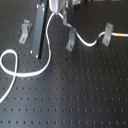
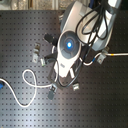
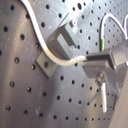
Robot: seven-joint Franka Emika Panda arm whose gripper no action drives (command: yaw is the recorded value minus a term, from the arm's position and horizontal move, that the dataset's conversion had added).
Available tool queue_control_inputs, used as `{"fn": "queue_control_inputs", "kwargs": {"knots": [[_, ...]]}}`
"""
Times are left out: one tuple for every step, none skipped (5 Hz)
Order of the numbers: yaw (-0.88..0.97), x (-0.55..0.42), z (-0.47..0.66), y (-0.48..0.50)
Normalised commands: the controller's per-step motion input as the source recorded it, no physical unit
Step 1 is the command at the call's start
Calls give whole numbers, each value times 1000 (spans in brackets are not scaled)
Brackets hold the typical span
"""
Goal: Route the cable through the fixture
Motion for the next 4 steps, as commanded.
{"fn": "queue_control_inputs", "kwargs": {"knots": [[0, 106, -155, -66], [97, 82, -595, -99], [46, 156, -749, -145], [91, 132, -425, -69]]}}
